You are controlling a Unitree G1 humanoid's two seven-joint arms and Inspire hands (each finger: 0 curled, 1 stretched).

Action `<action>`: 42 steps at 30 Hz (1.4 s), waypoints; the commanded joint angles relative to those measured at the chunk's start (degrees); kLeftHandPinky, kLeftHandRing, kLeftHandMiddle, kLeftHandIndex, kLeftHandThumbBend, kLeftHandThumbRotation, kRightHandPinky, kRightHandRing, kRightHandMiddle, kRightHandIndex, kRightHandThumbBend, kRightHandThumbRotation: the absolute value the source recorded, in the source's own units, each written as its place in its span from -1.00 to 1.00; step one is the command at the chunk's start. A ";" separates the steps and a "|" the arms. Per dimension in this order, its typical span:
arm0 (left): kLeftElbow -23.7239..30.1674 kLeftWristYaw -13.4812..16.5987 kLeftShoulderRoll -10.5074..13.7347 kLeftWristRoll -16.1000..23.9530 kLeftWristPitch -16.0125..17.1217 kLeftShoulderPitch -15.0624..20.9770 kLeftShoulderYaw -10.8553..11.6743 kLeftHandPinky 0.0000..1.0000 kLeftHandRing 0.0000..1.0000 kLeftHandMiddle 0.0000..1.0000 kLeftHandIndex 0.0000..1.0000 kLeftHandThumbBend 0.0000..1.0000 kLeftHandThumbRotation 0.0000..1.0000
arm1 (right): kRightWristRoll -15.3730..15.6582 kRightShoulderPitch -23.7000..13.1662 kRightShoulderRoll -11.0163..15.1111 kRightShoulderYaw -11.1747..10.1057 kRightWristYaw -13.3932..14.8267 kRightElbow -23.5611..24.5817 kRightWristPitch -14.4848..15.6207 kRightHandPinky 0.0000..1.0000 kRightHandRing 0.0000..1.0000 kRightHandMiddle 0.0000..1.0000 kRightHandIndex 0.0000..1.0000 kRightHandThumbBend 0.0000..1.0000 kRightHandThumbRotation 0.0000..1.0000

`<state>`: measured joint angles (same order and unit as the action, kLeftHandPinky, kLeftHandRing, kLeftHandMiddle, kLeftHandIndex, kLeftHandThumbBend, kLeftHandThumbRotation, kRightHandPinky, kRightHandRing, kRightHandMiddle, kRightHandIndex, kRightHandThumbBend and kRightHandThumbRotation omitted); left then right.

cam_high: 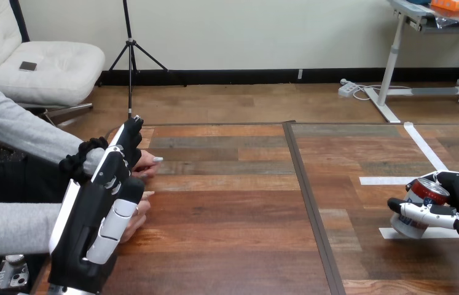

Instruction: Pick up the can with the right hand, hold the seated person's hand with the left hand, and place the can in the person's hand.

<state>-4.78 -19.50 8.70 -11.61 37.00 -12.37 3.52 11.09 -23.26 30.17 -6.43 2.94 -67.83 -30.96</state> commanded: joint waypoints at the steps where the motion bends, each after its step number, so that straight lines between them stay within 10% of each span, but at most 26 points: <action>1: 1.58 -0.07 0.62 -0.40 0.18 2.42 0.64 1.00 1.00 1.00 0.89 0.42 0.72 | -0.61 -2.85 1.36 -0.13 1.08 2.03 -2.92 -0.31 -0.22 -0.10 -0.02 0.33 -1.00; 42: 1.92 -0.22 0.89 -0.50 -0.35 1.97 0.37 1.00 1.00 1.00 0.89 0.42 0.72 | 2.15 -2.88 2.76 1.47 2.03 4.18 -9.55 -0.35 -0.27 -0.15 -0.06 0.37 -1.00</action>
<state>-4.78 -19.24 8.70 -11.35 36.60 -12.48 3.50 12.63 -23.22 30.45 -5.53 3.62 -67.64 -37.54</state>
